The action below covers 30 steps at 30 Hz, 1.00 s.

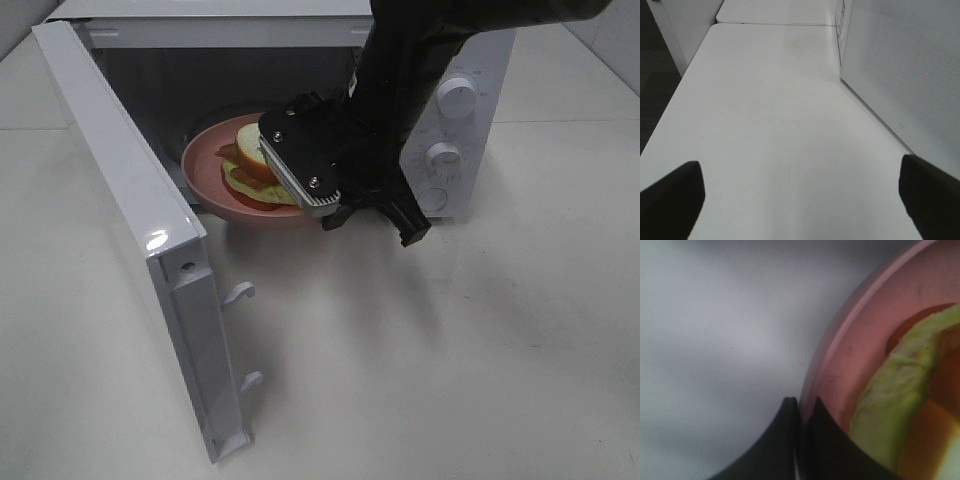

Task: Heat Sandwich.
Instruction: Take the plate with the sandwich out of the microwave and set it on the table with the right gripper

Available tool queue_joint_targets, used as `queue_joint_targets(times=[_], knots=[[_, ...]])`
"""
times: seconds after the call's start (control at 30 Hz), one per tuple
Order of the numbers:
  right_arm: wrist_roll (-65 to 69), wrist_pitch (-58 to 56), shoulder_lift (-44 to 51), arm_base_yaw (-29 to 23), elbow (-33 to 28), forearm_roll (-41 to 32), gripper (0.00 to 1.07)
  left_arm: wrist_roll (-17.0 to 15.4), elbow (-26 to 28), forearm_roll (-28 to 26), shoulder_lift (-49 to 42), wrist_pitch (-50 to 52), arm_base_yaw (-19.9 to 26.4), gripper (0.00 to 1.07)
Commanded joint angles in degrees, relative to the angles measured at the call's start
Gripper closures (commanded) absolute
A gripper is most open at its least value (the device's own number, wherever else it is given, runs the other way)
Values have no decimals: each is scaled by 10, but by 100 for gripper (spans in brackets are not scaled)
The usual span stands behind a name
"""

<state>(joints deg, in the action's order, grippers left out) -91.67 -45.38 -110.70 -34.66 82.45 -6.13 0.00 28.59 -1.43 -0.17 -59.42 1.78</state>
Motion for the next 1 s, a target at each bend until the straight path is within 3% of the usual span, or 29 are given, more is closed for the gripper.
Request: queue_joint_targets(times=[0.03,1.0], knots=[[-10,20,27,-2,-21,-3,107,0,-3,-1,-13,6,2,5],[46,47,231,-2,-250,1,107,0,-3,-1,-13,6,2,5]])
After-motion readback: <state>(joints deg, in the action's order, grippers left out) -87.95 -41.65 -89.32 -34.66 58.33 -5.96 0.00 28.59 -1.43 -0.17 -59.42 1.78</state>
